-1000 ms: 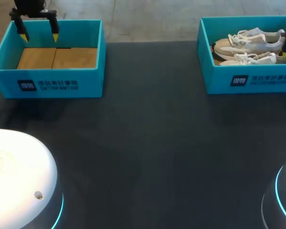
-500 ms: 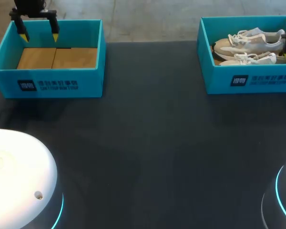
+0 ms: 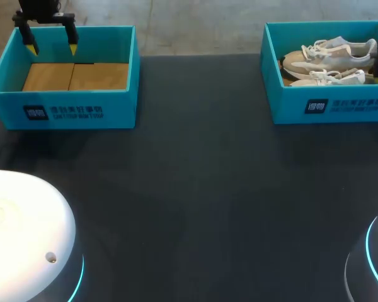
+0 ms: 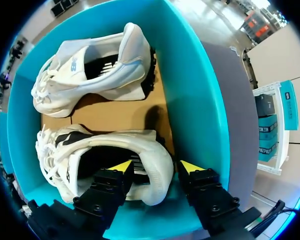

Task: Take the shoe out of the shoebox, open the shoe tongue, remove and reinsert the insole, then place the shoe into the shoebox

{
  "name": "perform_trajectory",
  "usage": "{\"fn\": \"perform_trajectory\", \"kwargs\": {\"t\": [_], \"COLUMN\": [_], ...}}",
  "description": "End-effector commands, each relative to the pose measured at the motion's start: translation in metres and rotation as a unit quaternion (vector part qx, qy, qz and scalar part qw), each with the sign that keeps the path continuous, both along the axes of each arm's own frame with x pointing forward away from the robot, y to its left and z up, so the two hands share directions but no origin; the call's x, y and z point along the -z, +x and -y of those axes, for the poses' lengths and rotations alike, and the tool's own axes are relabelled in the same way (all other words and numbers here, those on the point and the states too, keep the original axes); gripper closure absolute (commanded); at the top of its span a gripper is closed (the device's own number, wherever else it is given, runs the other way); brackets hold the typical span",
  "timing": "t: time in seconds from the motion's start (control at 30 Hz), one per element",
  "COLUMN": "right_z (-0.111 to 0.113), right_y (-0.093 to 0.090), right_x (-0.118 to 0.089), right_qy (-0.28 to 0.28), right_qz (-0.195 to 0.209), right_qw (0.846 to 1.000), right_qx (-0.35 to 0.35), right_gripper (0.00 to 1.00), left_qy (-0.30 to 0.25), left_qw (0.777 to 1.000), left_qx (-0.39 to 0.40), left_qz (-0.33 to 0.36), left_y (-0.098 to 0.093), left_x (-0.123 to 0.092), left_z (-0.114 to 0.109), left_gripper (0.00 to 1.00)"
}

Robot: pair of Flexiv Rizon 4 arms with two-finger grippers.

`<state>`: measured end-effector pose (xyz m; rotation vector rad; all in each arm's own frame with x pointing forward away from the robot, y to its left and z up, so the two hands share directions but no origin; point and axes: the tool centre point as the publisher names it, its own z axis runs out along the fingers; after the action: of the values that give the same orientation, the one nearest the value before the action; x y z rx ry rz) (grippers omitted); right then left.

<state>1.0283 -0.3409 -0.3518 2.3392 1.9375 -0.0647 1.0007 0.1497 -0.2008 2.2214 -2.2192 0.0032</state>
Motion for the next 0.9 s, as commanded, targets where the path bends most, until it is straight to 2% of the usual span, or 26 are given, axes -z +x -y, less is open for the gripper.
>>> {"fn": "perform_trajectory", "kwargs": {"t": [0.03,0.2,0.4,0.5,0.7,0.9], "right_z": [-0.001,-0.002,-0.001,0.000,0.003,0.006], "right_y": [0.003,0.001,0.001,0.001,0.002,0.000], "right_x": [0.009,0.018,0.027,0.027,0.023,0.014], "right_qy": [-0.003,-0.004,-0.007,-0.007,-0.012,-0.015], "right_qz": [-0.004,-0.011,-0.019,-0.019,-0.014,-0.010], "right_qw": [1.000,1.000,1.000,1.000,1.000,1.000], "right_qx": [0.001,0.003,0.008,0.013,0.019,0.025], "right_gripper": [0.44,0.45,0.53,0.63,1.00,1.00], "left_qy": [0.000,0.000,0.000,0.000,0.000,0.000], "left_qw": [1.000,1.000,1.000,1.000,1.000,1.000], "left_qx": [0.000,0.000,0.000,0.000,0.000,0.000], "left_qz": [0.000,0.000,0.000,0.000,0.000,0.000], "left_y": [0.000,0.000,0.000,0.000,0.000,0.000], "left_x": [0.000,0.000,0.000,0.000,0.000,0.000], "left_z": [0.000,0.000,0.000,0.000,0.000,0.000], "left_gripper": [0.00,0.00,0.00,0.00,0.00,0.00]}}
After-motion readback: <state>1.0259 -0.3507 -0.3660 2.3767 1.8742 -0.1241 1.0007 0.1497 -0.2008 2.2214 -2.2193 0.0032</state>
